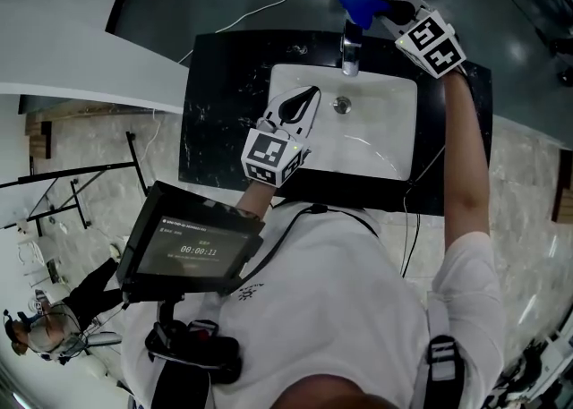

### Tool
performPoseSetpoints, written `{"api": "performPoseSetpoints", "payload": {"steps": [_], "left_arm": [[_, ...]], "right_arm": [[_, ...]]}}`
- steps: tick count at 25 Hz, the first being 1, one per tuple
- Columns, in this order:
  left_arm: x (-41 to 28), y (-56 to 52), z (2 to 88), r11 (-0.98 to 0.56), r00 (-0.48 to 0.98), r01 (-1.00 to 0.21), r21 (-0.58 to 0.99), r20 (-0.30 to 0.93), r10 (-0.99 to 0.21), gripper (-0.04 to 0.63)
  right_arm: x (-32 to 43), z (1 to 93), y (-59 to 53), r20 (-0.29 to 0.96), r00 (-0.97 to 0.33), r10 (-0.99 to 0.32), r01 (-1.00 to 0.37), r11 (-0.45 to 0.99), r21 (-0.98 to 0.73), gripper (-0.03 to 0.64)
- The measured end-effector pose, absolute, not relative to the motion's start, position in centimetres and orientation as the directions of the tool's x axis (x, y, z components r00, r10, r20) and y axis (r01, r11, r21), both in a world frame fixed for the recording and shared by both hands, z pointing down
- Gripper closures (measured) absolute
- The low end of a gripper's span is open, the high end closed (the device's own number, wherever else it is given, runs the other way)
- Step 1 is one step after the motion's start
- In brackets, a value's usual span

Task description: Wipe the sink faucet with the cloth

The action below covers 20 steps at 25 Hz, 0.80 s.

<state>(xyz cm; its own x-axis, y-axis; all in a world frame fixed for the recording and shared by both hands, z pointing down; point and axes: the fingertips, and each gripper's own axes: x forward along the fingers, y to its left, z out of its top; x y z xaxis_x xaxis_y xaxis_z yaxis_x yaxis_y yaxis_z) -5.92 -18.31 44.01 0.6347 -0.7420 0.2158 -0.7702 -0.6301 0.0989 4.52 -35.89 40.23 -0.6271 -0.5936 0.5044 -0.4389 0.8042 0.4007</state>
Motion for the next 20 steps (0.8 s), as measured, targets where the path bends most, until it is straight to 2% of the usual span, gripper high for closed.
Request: {"api": "performPoseSetpoints", "payload": {"steps": [4, 8, 13, 20], "left_arm": [[-6.7, -18.2, 44.3, -0.610, 0.615, -0.786, 0.101, 0.221, -0.757, 0.594], [-7.2, -18.2, 44.5, -0.597, 0.603, -0.796, 0.103, 0.226, -0.765, 0.594], [-7.1, -18.2, 44.4, -0.598, 0.604, -0.795, 0.103, 0.226, -0.764, 0.594], [-6.3, -18.1, 44.2, -0.620, 0.626, -0.778, 0.104, 0.219, -0.749, 0.594]], "right_arm": [[4.4, 40.4, -40.4, 0.458, -0.498, -0.736, -0.519, 0.676, 0.522, 0.545], [3.3, 42.0, -42.2, 0.477, -0.423, -0.770, -0.480, 0.637, 0.603, 0.545], [2.4, 44.5, -40.5, 0.551, -0.411, -0.727, -0.339, 0.683, 0.648, 0.545], [2.6, 45.5, -35.9, 0.646, -0.486, -0.589, -0.227, 0.799, 0.557, 0.545]]}}
